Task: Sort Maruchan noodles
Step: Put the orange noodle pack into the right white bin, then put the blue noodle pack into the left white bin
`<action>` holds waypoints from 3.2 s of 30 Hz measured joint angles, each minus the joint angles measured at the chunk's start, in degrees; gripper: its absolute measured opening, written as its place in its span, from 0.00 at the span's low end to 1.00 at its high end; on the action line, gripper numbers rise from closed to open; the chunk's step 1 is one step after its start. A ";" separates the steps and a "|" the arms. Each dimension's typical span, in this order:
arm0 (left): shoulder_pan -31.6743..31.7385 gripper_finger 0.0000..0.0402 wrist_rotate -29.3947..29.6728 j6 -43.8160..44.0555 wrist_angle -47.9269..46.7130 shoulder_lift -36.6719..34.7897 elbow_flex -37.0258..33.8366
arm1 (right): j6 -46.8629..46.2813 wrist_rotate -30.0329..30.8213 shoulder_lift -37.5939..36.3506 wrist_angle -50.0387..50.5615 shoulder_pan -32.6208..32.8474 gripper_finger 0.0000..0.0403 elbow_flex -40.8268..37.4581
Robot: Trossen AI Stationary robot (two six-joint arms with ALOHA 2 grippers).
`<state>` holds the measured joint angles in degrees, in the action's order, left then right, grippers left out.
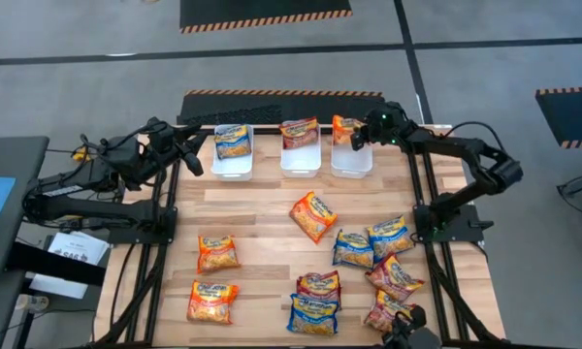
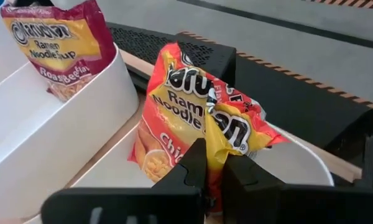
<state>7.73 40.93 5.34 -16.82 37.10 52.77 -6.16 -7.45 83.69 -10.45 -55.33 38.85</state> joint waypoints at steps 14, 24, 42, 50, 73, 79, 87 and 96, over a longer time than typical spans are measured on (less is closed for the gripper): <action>0.00 0.32 0.00 0.35 0.00 0.02 0.00 | -0.92 0.20 0.06 1.50 -0.37 0.26 0.00; 0.00 0.32 0.00 0.48 -0.01 0.02 0.00 | -1.33 0.22 -2.31 3.58 -0.62 0.48 1.10; 0.00 0.32 -0.76 0.48 -0.02 0.00 0.00 | -3.83 -0.47 -11.60 10.04 -2.79 0.53 3.21; -0.02 0.32 -4.70 0.66 -0.07 -0.93 0.00 | -6.44 -8.49 -20.30 10.26 1.13 0.53 7.03; -0.03 0.32 -25.65 -1.21 -3.17 0.56 10.24 | -13.52 -9.30 -27.09 7.88 25.97 0.57 23.21; -0.02 0.32 -31.91 4.86 -6.94 1.56 10.43 | -20.61 -13.61 -27.09 7.87 34.88 0.58 25.00; -0.07 0.32 -46.14 11.64 -11.09 5.30 10.43 | -30.25 -14.99 -24.98 8.95 48.70 0.56 25.03; -3.98 0.32 -52.94 13.28 -16.31 11.90 10.40 | -36.45 -14.73 -17.22 16.25 60.65 0.55 24.98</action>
<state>3.75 -12.01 18.62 -33.12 49.01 63.18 -42.60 -22.17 66.46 5.80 5.32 63.83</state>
